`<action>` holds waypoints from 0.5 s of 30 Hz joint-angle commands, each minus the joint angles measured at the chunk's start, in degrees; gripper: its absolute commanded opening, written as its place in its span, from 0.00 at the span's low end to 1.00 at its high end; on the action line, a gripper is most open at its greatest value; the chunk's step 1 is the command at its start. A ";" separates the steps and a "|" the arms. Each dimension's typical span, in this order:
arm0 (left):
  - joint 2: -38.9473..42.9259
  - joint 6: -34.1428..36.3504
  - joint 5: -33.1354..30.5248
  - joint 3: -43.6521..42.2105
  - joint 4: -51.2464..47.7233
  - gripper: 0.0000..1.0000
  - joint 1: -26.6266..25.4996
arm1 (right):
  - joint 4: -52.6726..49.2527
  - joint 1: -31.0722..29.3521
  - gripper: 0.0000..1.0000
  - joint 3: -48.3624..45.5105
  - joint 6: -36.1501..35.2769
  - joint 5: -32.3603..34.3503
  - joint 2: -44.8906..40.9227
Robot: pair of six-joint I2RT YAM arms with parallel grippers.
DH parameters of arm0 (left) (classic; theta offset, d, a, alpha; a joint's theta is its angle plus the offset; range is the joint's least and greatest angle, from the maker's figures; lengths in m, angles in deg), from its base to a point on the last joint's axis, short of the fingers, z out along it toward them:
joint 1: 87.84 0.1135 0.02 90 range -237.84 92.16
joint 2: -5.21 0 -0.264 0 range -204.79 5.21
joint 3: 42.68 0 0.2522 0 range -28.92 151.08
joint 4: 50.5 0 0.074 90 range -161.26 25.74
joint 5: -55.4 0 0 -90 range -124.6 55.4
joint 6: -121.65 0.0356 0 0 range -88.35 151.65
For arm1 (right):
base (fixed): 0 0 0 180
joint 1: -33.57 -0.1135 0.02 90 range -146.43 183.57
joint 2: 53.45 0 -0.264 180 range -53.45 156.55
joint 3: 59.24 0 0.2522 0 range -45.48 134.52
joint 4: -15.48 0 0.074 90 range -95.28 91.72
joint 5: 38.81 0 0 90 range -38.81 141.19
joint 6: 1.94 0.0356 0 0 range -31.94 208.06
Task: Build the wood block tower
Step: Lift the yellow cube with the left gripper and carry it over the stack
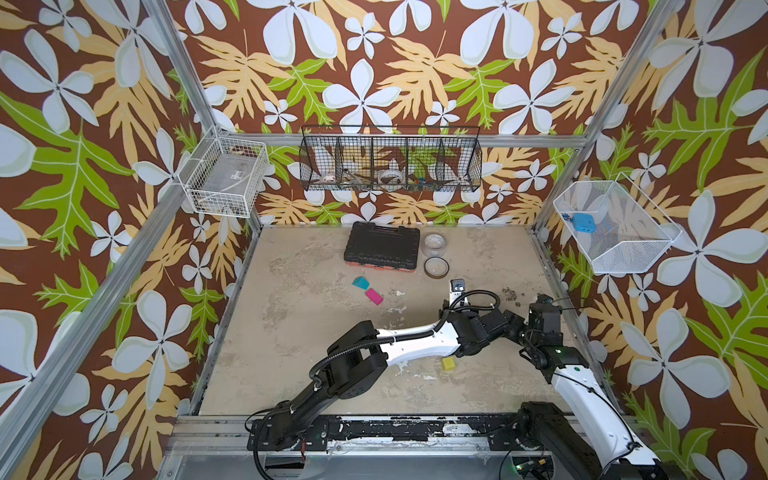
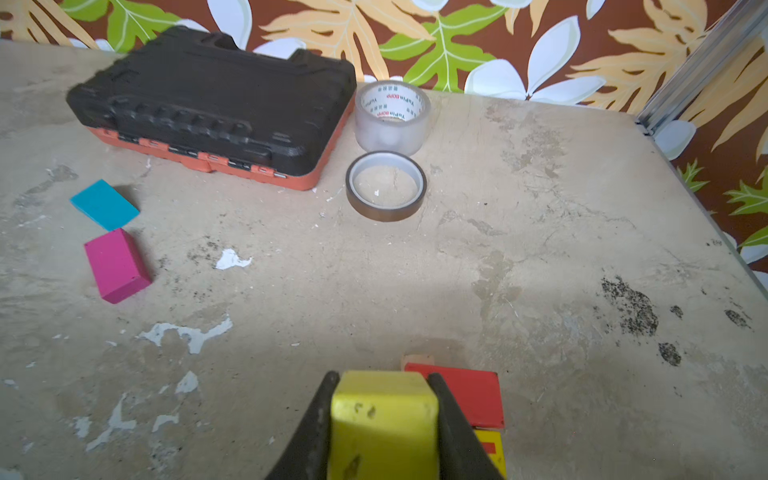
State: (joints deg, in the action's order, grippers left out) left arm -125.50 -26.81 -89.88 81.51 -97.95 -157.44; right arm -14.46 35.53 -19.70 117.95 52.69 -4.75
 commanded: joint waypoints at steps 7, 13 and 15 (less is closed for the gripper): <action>-8.38 -0.18 5.25 11.70 -8.89 0.00 0.60 | 1.49 0.42 0.96 0.03 -0.79 -3.43 0.31; -9.23 -0.69 7.78 11.82 -9.06 0.00 1.90 | 1.68 0.37 0.96 -0.01 -0.80 -3.68 0.37; -9.55 -0.22 8.34 11.83 -8.46 0.00 2.10 | 1.65 0.42 0.96 0.03 -0.80 -3.69 0.49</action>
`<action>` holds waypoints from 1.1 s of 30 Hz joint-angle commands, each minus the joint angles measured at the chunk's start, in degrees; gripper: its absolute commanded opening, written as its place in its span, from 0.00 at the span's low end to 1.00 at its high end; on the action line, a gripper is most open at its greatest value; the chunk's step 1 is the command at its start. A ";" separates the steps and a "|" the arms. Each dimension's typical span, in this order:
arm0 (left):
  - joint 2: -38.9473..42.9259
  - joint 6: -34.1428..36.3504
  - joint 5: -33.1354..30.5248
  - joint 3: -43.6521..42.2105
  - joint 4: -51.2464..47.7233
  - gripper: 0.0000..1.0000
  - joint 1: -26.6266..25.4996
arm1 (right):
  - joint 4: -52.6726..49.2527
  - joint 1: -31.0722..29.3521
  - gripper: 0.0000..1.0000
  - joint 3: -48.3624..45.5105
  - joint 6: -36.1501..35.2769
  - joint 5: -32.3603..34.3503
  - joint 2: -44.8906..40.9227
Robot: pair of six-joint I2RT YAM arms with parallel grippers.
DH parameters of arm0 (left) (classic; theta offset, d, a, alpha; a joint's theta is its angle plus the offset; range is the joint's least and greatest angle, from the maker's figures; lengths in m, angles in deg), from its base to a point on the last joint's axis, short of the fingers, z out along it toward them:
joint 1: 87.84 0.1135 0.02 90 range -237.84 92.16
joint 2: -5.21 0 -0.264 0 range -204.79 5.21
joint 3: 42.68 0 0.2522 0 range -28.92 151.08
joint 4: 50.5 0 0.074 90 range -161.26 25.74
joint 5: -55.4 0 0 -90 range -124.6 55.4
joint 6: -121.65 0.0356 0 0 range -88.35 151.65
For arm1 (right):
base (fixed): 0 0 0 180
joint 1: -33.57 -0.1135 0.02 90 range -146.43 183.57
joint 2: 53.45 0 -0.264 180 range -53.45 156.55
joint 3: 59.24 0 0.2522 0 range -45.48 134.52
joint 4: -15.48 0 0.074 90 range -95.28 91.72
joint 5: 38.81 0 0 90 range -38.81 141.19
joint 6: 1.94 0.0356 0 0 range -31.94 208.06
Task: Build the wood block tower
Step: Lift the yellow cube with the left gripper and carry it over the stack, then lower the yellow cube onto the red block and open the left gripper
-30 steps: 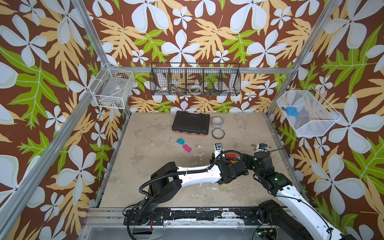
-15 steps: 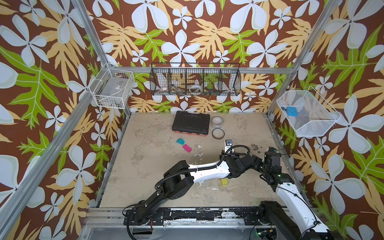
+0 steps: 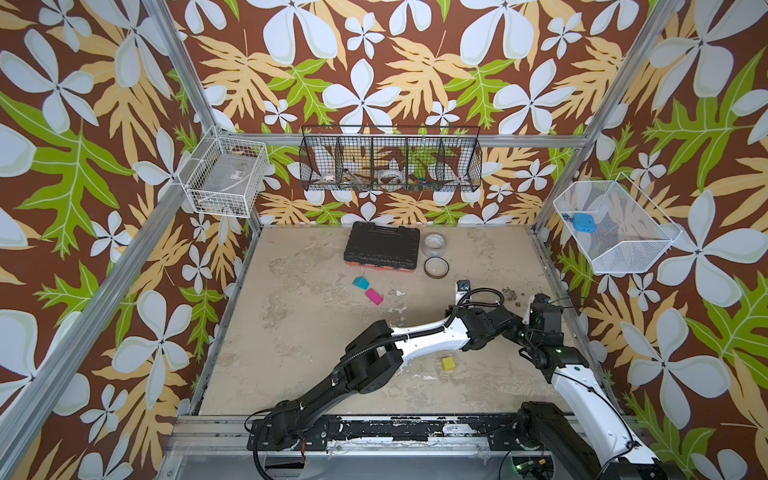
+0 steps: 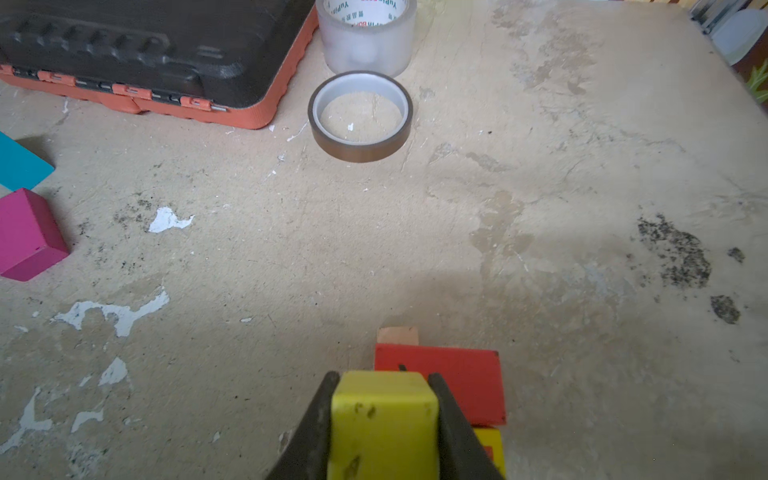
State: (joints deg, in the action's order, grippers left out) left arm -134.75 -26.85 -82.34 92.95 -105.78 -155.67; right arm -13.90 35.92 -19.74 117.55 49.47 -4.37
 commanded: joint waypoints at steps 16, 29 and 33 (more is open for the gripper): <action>-0.94 0.05 3.84 0.92 0.35 0.00 0.32 | 1.38 0.02 0.95 0.02 -0.57 -1.13 1.12; -1.64 0.40 4.51 1.61 0.82 0.00 0.33 | 1.26 0.02 0.95 0.11 -0.59 -1.43 1.08; -1.65 0.40 4.47 1.71 0.82 0.00 0.33 | 1.23 0.02 0.95 0.11 -0.58 -1.50 1.17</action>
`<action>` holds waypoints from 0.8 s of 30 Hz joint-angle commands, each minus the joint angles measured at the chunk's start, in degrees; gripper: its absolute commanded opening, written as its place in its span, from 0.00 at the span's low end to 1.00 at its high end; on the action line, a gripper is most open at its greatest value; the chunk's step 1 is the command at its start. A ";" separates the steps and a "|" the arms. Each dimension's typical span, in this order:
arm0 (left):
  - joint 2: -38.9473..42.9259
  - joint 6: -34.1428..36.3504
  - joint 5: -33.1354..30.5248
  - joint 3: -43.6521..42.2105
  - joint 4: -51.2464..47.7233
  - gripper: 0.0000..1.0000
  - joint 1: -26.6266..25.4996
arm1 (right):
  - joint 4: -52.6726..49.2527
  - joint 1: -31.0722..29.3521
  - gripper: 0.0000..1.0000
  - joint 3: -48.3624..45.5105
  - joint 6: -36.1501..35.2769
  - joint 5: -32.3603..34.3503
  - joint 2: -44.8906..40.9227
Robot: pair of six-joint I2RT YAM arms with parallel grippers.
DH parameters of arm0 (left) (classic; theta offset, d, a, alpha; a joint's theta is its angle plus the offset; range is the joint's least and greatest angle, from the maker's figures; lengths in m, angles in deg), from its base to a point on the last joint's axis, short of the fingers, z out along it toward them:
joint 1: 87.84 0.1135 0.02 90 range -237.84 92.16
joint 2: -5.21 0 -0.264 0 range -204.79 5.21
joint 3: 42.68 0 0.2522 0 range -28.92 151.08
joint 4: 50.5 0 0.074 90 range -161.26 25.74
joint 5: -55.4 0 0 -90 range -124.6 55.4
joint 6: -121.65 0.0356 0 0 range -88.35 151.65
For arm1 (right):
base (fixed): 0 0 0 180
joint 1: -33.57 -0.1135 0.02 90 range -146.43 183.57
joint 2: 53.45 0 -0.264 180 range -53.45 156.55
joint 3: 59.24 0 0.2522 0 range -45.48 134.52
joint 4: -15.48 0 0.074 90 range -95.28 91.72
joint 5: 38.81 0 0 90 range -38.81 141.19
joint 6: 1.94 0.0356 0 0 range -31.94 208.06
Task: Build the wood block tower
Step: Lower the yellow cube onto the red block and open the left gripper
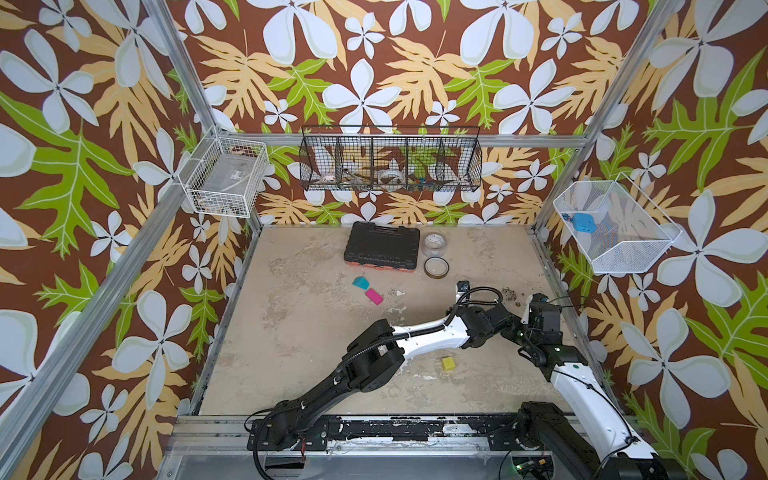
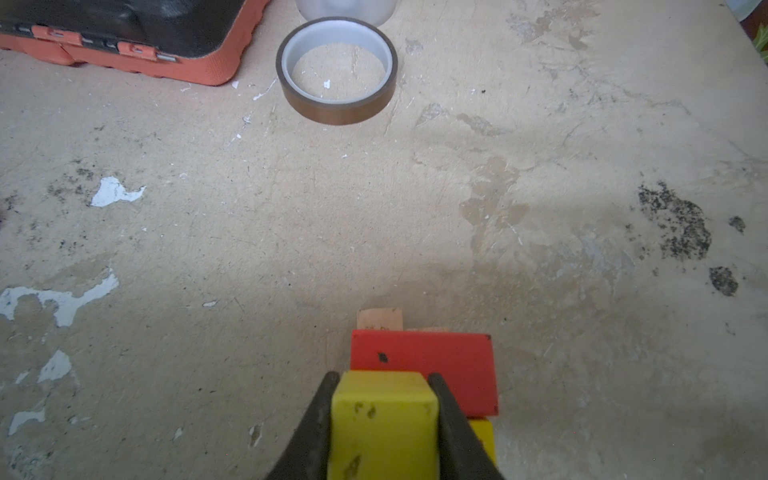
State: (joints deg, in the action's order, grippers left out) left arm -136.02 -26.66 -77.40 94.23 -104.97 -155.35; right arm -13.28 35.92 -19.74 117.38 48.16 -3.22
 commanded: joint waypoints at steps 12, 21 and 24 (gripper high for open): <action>-0.89 0.55 -0.40 0.95 0.30 0.00 0.09 | 0.70 0.02 0.95 0.12 -0.49 -0.59 0.11; -1.09 0.21 -0.40 0.97 0.02 0.00 0.29 | 0.76 0.02 0.95 0.15 -0.49 -0.67 0.33; -0.98 0.12 -0.51 0.96 -0.20 0.12 0.29 | 0.84 -0.02 0.95 0.15 -0.49 -0.75 0.43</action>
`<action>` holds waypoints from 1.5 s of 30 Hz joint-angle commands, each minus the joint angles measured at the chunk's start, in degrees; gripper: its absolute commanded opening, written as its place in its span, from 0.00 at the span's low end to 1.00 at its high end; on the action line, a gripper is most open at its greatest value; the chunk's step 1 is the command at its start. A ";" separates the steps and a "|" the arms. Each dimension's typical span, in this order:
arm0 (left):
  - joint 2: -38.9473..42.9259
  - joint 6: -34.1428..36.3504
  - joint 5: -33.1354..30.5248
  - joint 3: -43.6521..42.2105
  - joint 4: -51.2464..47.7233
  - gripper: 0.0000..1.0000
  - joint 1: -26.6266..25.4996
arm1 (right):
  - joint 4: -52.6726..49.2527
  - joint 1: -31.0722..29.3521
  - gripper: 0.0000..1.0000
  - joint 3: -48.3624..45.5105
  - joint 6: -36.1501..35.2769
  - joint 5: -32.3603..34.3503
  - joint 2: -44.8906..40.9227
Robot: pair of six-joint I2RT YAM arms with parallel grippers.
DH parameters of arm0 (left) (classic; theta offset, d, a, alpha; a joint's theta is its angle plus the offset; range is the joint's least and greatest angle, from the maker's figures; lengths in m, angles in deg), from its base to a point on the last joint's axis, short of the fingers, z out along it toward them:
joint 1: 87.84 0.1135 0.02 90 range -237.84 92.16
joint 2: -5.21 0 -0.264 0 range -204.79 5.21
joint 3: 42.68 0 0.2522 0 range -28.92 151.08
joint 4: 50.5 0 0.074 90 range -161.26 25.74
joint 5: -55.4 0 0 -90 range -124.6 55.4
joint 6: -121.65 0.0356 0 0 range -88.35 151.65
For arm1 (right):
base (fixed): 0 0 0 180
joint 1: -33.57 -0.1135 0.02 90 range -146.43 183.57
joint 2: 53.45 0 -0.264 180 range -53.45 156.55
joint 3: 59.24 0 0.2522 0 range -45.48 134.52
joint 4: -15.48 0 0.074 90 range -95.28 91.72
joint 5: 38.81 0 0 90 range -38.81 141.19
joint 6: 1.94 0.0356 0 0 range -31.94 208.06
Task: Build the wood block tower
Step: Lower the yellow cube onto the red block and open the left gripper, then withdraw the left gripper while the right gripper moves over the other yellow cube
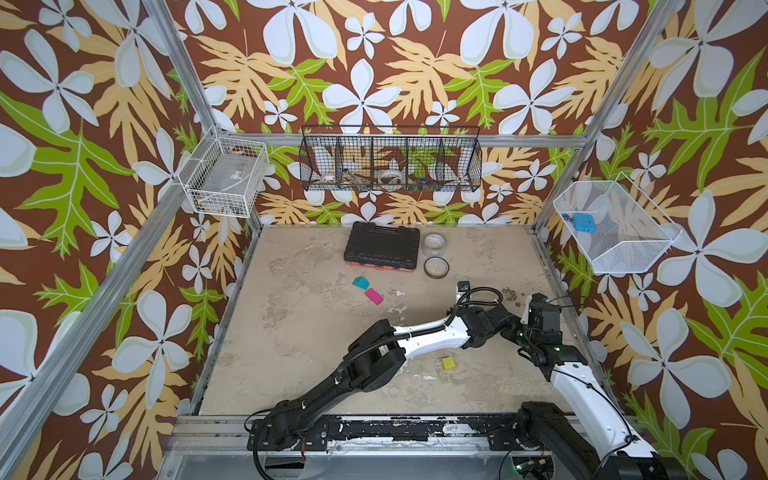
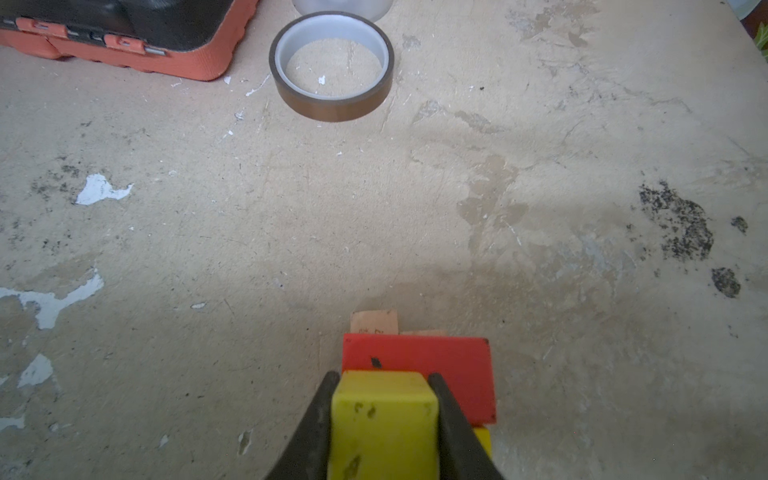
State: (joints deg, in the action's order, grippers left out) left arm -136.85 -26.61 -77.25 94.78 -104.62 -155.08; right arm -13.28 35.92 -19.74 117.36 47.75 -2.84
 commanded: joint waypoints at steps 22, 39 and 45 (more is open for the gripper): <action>2.79 1.66 0.29 -2.81 2.47 0.44 0.03 | 0.59 0.02 0.95 0.17 -0.52 -0.51 -0.15; 34.24 6.20 -6.36 -27.30 10.66 0.79 0.64 | 1.38 -0.09 0.95 -0.40 -1.89 -6.37 -4.76; 64.34 -1.09 -13.65 -57.32 12.90 0.83 7.41 | 2.17 -4.90 0.94 -0.16 -2.85 -10.23 -9.45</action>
State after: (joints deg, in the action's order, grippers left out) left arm -81.18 -24.05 -85.36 46.74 -93.06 -150.27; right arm -12.67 33.48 -20.29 115.67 39.88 -11.37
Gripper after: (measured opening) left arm 0.826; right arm 0.938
